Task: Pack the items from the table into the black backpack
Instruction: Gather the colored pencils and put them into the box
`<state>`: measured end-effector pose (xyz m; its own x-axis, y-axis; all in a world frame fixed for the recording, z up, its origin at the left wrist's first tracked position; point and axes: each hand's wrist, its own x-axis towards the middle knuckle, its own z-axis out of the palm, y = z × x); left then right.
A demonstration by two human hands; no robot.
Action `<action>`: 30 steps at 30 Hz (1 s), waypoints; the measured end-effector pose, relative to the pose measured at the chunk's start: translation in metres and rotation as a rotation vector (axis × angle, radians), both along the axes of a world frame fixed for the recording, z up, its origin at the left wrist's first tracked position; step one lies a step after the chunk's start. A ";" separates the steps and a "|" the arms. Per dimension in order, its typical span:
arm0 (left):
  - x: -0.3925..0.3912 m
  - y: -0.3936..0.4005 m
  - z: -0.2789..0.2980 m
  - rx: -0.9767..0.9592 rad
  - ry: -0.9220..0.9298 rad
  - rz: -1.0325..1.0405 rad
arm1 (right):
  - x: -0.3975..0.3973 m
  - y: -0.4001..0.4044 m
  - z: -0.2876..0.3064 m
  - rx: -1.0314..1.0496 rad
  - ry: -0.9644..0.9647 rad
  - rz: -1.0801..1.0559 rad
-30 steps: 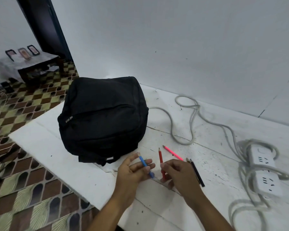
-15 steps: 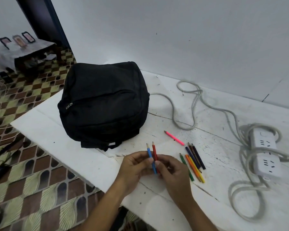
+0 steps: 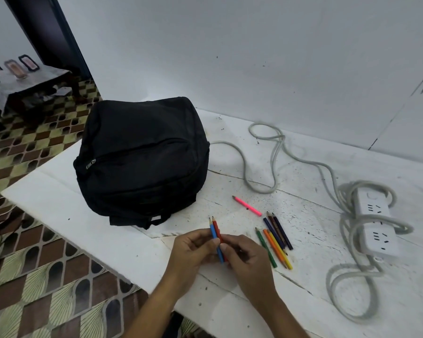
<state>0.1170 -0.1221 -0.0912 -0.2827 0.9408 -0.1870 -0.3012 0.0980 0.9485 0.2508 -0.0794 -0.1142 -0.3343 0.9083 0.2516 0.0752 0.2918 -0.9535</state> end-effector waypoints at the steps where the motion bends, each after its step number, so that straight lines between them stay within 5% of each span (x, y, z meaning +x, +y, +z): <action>1: 0.000 -0.001 0.000 -0.002 0.006 0.006 | 0.000 0.000 0.000 0.024 -0.005 0.003; 10: -0.001 0.002 -0.001 -0.023 -0.141 0.098 | 0.002 0.018 0.016 0.222 -0.123 -0.152; 13: -0.004 0.002 0.001 -0.029 -0.275 0.125 | 0.007 0.063 0.032 0.341 -0.348 -0.296; 16: -0.008 0.002 0.001 -0.025 -0.392 0.135 | 0.009 0.098 0.032 0.222 -0.784 -0.237; 22: -0.010 0.001 0.002 -0.018 -0.464 0.118 | -0.003 0.106 0.026 0.290 -1.018 -0.200; 25: -0.010 0.001 0.002 -0.029 -0.428 0.134 | -0.010 0.084 0.034 0.317 -0.804 -0.192; 27: -0.008 0.002 0.002 -0.034 -0.391 0.140 | -0.014 0.061 0.041 0.219 -0.521 -0.038; 30: -0.006 0.004 -0.002 -0.045 -0.341 0.165 | -0.018 0.034 0.046 0.082 -0.352 0.148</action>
<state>0.1113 -0.1183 -0.0929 -0.3439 0.8766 -0.3366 -0.6144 0.0610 0.7866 0.2325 -0.0451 -0.0680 -0.5392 0.8254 0.1675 0.3450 0.3979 -0.8501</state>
